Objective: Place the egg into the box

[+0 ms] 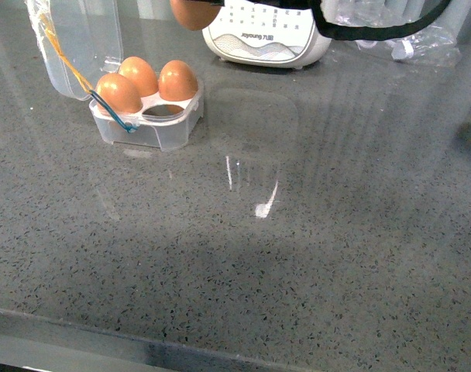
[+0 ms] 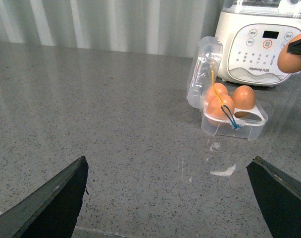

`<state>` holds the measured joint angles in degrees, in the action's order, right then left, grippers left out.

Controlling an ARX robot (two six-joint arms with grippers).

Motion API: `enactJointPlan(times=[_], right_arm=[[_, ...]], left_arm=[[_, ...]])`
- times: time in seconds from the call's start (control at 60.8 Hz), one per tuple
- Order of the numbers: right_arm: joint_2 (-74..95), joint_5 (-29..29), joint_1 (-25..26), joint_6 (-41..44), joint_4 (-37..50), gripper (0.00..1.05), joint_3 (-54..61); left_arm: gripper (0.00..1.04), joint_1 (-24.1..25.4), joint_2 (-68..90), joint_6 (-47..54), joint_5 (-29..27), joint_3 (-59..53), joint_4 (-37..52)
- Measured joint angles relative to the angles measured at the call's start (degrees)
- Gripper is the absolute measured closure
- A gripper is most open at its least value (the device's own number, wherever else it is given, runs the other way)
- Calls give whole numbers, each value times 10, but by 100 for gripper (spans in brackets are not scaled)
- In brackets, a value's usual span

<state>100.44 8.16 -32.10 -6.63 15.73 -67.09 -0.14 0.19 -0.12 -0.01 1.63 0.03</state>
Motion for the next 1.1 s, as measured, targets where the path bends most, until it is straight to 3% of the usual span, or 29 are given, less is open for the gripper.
enactJointPlan(times=[1.103], right_arm=[[91, -43, -47, -7, -99, 64, -84]], left_arm=[[7, 0, 0, 0, 0, 0, 0]])
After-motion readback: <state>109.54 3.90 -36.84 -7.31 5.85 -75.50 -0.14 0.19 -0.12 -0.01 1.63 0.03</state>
